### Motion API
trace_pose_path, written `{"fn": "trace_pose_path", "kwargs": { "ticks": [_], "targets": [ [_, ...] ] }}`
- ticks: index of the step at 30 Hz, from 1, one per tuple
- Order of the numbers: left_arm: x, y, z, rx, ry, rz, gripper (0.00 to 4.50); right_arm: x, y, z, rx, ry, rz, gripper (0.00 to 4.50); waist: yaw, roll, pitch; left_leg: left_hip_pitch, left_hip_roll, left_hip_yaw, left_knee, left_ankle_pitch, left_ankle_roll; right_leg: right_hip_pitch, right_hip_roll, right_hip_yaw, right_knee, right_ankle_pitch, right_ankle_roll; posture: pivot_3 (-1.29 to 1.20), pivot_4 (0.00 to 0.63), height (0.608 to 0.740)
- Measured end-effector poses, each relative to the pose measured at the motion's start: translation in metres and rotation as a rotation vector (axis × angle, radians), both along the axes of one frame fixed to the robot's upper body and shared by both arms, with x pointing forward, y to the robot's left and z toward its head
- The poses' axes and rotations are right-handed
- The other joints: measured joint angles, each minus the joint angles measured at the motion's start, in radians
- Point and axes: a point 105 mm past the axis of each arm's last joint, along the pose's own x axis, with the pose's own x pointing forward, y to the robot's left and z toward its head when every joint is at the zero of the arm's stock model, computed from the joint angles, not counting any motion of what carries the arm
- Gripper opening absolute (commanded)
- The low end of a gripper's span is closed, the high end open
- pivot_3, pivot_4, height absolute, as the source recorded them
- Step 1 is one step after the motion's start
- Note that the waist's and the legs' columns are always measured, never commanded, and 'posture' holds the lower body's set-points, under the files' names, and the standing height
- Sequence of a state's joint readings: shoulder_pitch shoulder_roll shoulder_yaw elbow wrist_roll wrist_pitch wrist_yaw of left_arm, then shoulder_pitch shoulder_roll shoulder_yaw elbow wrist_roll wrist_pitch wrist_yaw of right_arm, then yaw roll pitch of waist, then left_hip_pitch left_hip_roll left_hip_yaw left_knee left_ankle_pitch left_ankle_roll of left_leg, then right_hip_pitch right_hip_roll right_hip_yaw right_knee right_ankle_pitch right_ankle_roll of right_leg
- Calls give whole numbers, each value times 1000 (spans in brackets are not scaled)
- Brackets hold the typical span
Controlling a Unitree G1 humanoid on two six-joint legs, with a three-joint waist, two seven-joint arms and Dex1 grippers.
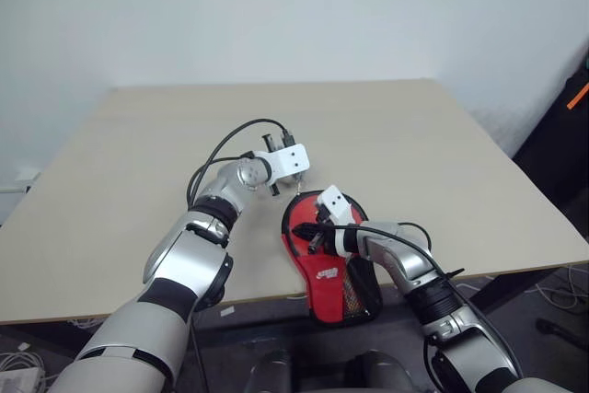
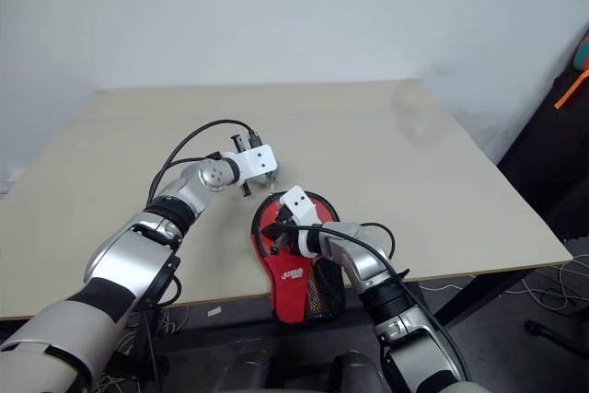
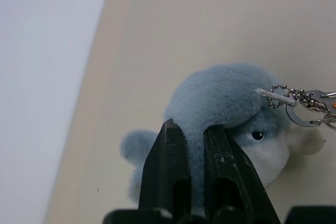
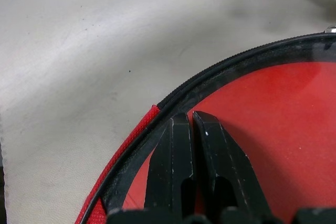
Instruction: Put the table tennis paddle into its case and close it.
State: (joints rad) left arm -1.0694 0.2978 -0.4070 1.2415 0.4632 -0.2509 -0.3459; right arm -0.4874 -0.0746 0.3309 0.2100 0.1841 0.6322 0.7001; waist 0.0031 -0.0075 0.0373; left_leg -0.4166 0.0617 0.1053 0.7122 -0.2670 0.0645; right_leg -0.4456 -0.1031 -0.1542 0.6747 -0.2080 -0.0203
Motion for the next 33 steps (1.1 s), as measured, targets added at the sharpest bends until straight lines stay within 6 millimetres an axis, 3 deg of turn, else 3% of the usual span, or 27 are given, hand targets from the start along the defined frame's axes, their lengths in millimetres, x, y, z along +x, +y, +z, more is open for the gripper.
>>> {"fn": "trace_pose_path", "kwargs": {
  "ticks": [12,23,33],
  "targets": [
    [-16,-22,5,-13,-14,-222,31,-1,0,0,1,3,8,140,-1,0,0,0,0,0,0,0,0,0,0,0,-1,0,0,0,0,706],
    [-40,-24,12,147,-132,-507,31,-2,1,0,-3,12,18,140,-1,0,0,0,0,0,0,-1,1,0,0,0,-2,0,0,0,0,706],
    [-54,-20,10,231,-189,-642,31,-2,2,0,-3,15,25,140,-1,1,0,0,0,0,0,-2,1,0,0,0,-2,0,0,0,0,706]
  ]
}}
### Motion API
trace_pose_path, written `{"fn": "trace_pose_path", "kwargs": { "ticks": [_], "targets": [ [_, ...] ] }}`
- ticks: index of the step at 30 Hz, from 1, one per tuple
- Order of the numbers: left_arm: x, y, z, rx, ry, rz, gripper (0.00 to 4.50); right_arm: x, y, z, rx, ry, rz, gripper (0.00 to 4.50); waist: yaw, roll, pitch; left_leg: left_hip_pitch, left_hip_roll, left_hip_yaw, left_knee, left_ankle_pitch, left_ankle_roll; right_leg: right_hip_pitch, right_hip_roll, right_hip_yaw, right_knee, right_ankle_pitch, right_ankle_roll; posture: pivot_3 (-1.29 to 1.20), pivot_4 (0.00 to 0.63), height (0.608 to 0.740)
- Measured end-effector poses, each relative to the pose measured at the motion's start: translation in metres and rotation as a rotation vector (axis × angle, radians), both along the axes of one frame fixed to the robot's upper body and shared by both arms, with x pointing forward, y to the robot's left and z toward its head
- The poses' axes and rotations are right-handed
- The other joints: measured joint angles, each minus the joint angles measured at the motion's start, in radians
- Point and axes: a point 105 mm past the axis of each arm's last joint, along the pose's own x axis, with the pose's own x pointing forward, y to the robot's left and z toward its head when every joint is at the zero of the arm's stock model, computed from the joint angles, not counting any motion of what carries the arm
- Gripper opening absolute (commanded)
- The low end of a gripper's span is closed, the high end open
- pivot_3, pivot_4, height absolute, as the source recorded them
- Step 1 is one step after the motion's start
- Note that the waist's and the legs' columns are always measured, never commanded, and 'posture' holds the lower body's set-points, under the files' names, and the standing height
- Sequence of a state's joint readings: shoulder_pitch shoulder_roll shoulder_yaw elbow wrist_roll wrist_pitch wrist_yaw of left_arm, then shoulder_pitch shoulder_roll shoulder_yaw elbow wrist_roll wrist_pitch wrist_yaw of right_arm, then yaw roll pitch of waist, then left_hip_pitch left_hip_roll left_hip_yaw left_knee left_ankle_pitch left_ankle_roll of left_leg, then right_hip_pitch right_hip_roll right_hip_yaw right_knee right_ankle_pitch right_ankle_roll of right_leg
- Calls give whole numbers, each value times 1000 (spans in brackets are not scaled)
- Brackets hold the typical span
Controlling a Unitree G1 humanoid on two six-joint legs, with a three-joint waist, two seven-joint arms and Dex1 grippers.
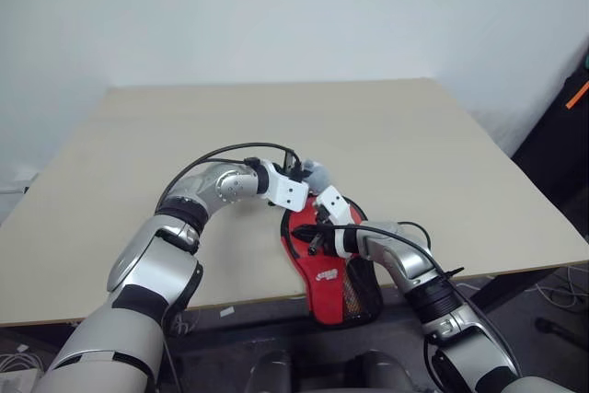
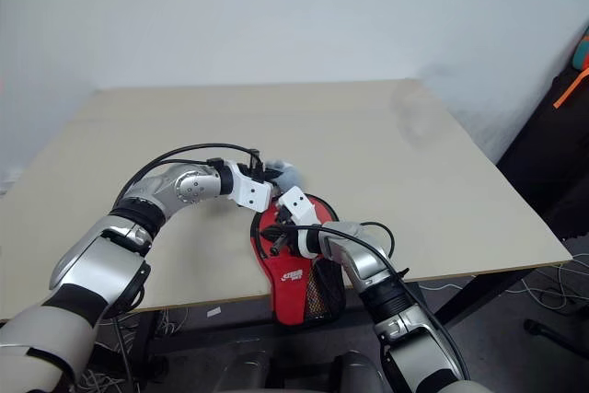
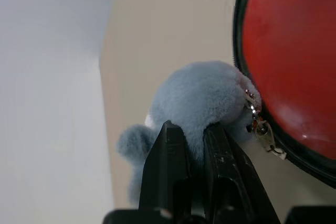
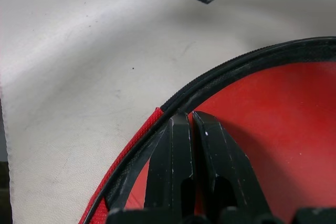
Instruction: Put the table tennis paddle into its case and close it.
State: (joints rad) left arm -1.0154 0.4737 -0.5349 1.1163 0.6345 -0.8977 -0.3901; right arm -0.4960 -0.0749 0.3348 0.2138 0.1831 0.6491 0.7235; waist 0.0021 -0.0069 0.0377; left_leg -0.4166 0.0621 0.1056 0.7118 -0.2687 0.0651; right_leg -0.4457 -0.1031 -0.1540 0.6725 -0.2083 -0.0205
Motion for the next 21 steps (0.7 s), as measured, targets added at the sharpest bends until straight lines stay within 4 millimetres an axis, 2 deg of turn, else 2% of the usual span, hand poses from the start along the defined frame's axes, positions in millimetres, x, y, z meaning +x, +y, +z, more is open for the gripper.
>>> {"fn": "trace_pose_path", "kwargs": {
  "ticks": [1,4,10,14,15,21],
  "targets": [
    [-2,0,0,5,-14,-16,31,0,0,0,0,0,0,140,0,0,0,0,0,0,0,0,0,0,0,0,0,0,0,0,0,706],
    [-4,0,1,-1,-40,-44,853,0,0,0,0,0,1,140,0,0,0,0,0,0,0,0,0,0,0,0,0,0,0,0,0,706],
    [-9,-2,0,-4,-67,-86,2956,0,1,0,0,1,3,140,0,0,0,0,0,0,0,0,0,0,0,0,0,0,0,0,0,706],
    [-12,-2,9,5,-99,-133,4314,0,2,0,2,2,5,140,0,0,0,0,0,0,-1,0,0,0,0,0,-1,0,0,0,0,706],
    [-12,-1,14,8,-111,-142,4462,0,2,0,2,2,5,140,-1,0,0,0,0,0,-1,0,0,0,0,0,-1,0,0,0,0,706],
    [-18,10,33,33,-135,-200,4462,-1,3,0,3,3,10,140,-2,0,0,1,1,1,-3,-1,-1,0,0,0,-2,0,0,0,0,706]
  ]
}}
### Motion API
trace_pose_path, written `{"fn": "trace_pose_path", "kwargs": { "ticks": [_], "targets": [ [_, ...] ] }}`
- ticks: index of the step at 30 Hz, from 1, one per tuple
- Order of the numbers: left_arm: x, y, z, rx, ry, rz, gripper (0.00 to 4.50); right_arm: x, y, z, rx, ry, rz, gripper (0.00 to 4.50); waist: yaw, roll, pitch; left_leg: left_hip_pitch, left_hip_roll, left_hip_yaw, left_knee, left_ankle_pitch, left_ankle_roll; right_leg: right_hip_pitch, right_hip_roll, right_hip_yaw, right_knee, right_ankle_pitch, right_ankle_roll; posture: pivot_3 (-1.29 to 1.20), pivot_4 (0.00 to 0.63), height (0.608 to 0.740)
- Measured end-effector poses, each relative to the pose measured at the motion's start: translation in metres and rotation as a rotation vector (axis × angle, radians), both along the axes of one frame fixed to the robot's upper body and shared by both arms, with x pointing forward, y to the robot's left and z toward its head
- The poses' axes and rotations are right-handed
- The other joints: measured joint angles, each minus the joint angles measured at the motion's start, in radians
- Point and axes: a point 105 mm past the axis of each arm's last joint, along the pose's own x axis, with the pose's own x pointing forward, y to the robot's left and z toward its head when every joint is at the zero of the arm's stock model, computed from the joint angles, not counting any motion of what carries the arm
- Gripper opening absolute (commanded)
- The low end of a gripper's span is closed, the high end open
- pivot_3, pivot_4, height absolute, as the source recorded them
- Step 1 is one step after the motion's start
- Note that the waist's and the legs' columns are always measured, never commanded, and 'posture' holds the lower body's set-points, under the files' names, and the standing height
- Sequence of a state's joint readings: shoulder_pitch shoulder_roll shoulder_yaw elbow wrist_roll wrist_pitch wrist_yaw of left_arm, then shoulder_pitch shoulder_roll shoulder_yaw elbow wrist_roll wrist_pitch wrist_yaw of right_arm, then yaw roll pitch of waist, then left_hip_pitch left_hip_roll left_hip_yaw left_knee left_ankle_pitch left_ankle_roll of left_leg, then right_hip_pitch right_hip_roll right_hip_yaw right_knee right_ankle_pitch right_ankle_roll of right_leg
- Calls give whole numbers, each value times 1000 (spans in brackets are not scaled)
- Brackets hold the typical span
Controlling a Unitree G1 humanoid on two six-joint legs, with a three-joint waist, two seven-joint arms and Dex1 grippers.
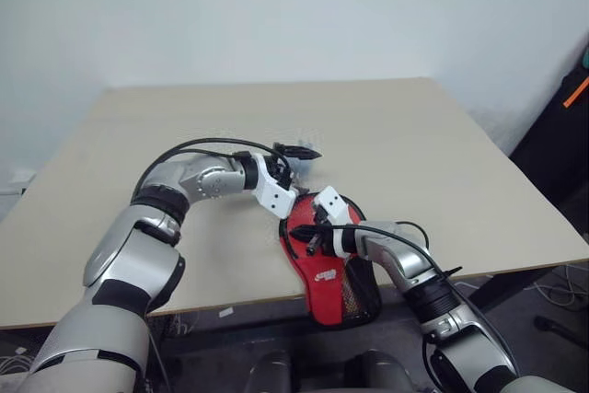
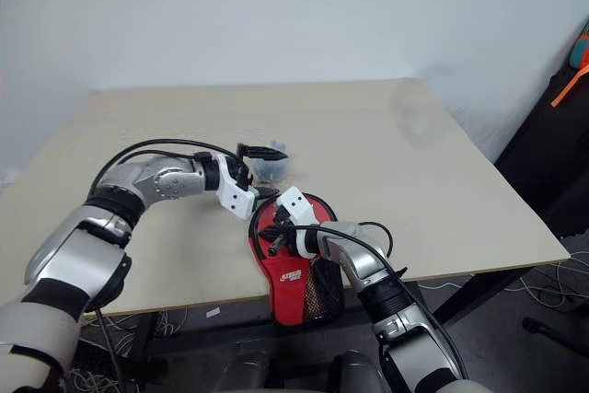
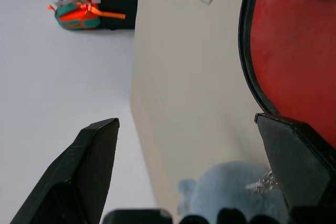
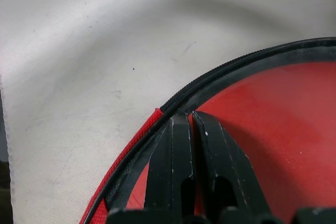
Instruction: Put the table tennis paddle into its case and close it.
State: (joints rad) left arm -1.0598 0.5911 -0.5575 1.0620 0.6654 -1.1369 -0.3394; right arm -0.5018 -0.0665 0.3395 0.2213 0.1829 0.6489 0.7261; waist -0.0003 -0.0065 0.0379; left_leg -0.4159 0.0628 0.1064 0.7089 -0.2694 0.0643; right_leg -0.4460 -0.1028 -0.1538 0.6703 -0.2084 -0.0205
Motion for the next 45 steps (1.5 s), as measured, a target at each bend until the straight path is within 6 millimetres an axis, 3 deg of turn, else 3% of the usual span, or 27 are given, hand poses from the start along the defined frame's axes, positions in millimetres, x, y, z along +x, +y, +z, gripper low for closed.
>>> {"fn": "trace_pose_path", "kwargs": {
  "ticks": [4,9,13,16,22,26,34,45],
  "targets": [
    [1,18,21,-12,3,36,4462,0,1,0,0,0,4,140,-1,0,0,0,1,1,-1,0,0,0,0,0,-1,0,0,0,0,706],
    [11,56,39,-135,113,233,4462,-1,1,0,-1,2,5,140,0,1,1,3,1,1,-2,0,0,1,1,1,-2,0,0,0,0,706],
    [30,81,35,-411,363,498,4462,-1,1,-1,-4,0,7,140,-1,1,0,3,1,0,-2,0,0,1,1,0,-3,0,0,0,0,706],
    [40,89,25,-633,576,647,4462,-1,1,-1,-4,0,12,140,-1,0,0,3,0,0,-2,2,4,2,2,1,-3,0,0,0,0,706],
    [50,74,-10,-1066,1088,821,4462,-2,3,0,-1,0,17,140,-15,0,0,3,0,0,-2,3,4,4,2,1,-3,0,0,0,0,706],
    [49,59,-32,-1163,1313,865,4462,-3,6,0,1,1,25,140,-27,-1,0,3,-1,1,-3,3,4,3,2,1,-3,0,0,0,0,706],
    [63,46,-26,-1270,1362,889,4462,-5,7,0,0,-1,32,140,-33,-1,0,3,-2,0,-5,2,4,5,1,1,-7,0,0,0,0,706],
    [66,35,-46,-1269,1348,1014,4462,-5,7,0,3,-6,23,140,-35,-1,0,3,-3,1,-7,3,4,4,1,1,-8,1,0,0,0,706]
  ]
}}
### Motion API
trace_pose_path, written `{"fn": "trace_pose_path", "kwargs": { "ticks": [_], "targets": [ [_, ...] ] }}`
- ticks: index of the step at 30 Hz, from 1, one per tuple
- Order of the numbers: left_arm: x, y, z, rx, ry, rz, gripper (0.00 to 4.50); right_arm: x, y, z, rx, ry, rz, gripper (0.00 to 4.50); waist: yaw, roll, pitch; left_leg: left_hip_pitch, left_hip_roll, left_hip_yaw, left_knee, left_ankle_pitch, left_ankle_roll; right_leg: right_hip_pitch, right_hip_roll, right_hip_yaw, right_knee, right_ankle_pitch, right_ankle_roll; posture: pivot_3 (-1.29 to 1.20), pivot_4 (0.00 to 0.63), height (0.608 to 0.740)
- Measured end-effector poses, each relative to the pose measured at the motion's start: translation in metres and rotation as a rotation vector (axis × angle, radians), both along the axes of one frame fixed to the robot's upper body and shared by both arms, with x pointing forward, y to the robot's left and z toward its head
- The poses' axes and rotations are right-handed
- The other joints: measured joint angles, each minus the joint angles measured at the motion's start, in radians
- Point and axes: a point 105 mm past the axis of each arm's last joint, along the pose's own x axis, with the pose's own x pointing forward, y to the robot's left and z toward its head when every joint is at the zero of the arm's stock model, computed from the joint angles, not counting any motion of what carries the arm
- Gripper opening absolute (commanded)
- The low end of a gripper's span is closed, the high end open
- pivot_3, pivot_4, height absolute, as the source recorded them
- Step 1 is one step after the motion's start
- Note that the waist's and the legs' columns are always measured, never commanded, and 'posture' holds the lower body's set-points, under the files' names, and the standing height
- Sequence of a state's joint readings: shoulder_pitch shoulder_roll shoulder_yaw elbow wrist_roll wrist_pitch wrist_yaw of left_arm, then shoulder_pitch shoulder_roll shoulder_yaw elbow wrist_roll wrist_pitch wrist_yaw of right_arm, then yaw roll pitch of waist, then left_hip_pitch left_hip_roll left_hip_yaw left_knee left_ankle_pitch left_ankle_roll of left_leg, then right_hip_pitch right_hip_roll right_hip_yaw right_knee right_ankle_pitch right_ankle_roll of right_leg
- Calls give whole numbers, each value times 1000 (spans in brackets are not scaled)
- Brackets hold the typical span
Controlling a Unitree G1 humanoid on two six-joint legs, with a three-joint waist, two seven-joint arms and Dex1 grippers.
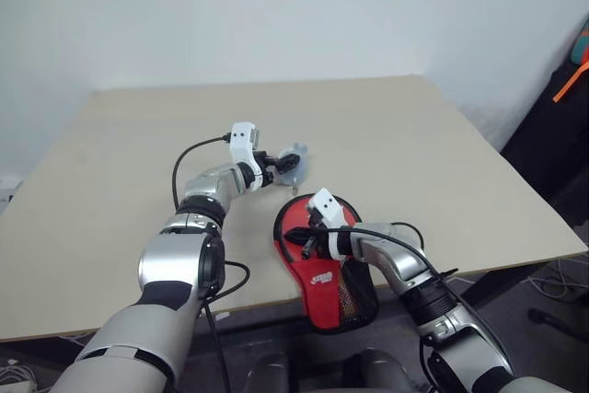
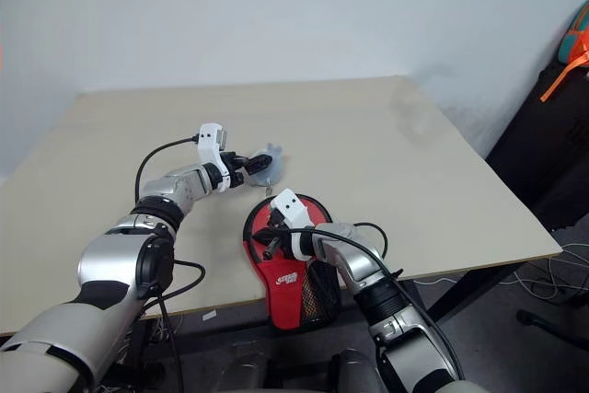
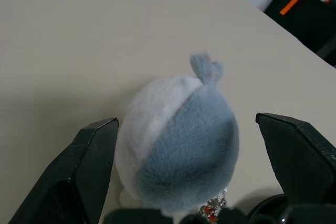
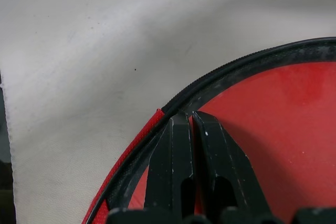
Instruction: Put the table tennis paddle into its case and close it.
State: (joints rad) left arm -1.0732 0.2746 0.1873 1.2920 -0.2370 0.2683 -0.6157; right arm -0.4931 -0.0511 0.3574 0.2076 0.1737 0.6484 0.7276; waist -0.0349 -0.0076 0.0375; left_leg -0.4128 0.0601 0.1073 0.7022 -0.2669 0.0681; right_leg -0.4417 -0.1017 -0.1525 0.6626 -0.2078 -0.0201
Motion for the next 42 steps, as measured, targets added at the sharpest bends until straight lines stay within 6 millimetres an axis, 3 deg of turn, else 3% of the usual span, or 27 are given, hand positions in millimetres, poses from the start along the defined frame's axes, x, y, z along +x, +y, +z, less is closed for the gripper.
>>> {"fn": "trace_pose_path", "kwargs": {
  "ticks": [12,15,24,27,36,42],
  "targets": [
    [2,0,-11,57,30,84,4462,0,2,0,4,-1,-6,140,-1,0,0,0,0,0,-1,0,0,0,0,0,-1,0,0,0,0,706],
    [3,1,-12,62,35,112,3904,0,2,0,5,0,-6,140,-2,0,0,0,0,0,-1,0,0,0,0,0,-1,0,0,0,0,706],
    [4,-5,-13,55,41,118,808,0,2,1,5,1,-7,140,-9,0,0,0,0,0,-1,0,0,0,0,0,-1,0,0,0,0,706],
    [4,-7,-13,59,40,113,33,0,2,1,4,2,-7,140,-9,0,0,0,0,0,-1,0,-1,0,0,0,-1,0,0,0,0,706],
    [3,-26,-10,80,-16,24,33,-1,1,1,1,1,-8,140,-8,0,0,0,-2,0,0,-1,-2,0,-1,0,-1,0,0,0,0,706],
    [6,-43,4,73,-76,-9,33,-1,1,1,3,0,-8,140,-9,0,0,-1,-2,0,-1,-1,-1,0,-1,0,-1,0,0,0,0,706]
  ]
}}
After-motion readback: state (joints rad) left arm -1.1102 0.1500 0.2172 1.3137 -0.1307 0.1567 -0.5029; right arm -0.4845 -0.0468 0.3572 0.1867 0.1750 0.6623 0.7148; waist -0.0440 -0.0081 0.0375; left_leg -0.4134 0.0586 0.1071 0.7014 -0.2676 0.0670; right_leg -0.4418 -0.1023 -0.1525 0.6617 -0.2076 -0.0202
